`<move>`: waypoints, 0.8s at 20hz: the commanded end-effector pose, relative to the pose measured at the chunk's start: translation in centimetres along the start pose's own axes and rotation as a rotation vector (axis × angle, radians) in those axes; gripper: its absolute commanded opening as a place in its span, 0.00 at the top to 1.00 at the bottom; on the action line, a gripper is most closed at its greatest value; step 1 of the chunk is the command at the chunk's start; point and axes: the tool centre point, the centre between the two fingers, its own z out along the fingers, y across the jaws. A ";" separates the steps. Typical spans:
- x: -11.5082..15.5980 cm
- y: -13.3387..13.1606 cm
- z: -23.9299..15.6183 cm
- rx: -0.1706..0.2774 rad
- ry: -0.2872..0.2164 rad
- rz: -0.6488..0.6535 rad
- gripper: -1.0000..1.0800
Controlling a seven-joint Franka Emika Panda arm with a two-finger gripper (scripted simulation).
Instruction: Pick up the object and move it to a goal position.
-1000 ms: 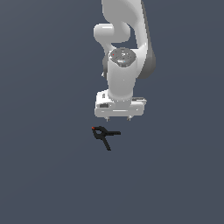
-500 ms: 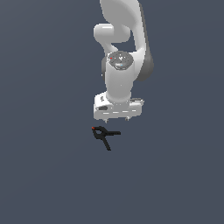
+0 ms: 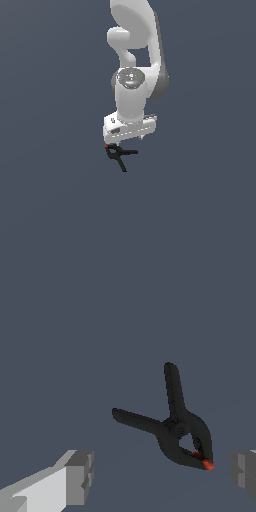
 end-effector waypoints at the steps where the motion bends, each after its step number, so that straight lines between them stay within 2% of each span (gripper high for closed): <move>1: -0.1 0.5 0.7 -0.001 0.000 -0.061 0.04; 16: -1.0 3.3 5.0 -0.003 0.000 -0.428 0.04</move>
